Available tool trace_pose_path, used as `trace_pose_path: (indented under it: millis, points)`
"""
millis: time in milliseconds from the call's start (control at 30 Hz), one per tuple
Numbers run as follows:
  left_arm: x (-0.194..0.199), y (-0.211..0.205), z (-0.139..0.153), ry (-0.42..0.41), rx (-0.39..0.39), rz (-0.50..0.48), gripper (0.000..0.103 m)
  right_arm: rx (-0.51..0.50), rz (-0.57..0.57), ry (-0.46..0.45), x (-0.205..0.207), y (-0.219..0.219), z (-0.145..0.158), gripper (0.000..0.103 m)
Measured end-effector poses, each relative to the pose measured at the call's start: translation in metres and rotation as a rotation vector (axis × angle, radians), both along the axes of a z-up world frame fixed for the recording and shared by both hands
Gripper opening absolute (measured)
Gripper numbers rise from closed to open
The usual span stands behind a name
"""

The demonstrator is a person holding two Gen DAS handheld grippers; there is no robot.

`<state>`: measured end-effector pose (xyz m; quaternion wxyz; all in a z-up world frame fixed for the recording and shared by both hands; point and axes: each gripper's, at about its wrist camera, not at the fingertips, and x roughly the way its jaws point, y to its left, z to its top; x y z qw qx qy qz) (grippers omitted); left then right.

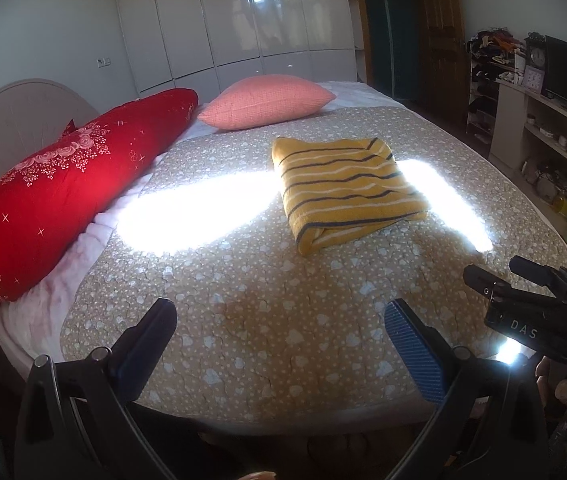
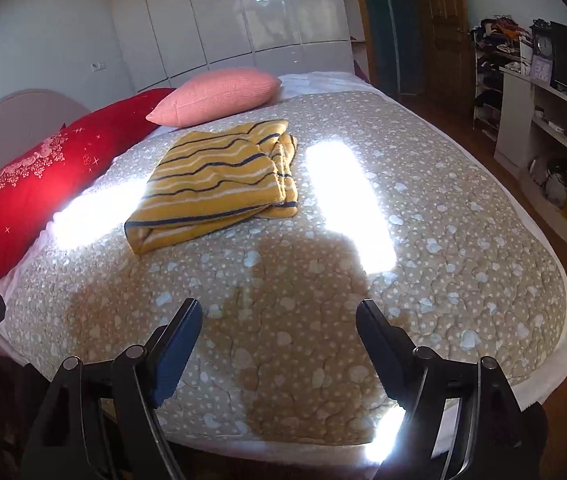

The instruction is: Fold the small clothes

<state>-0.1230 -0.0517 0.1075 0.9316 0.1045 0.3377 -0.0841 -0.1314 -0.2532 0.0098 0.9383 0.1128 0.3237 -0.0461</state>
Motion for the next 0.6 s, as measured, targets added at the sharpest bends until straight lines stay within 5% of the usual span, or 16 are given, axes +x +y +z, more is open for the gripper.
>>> trace_pose_path:
  millis: [600]
  points:
    - [-0.001,-0.012,-0.012,0.056,0.009,-0.034,0.103,0.000,0.005,0.048,0.004,-0.001,-0.010,0.086]
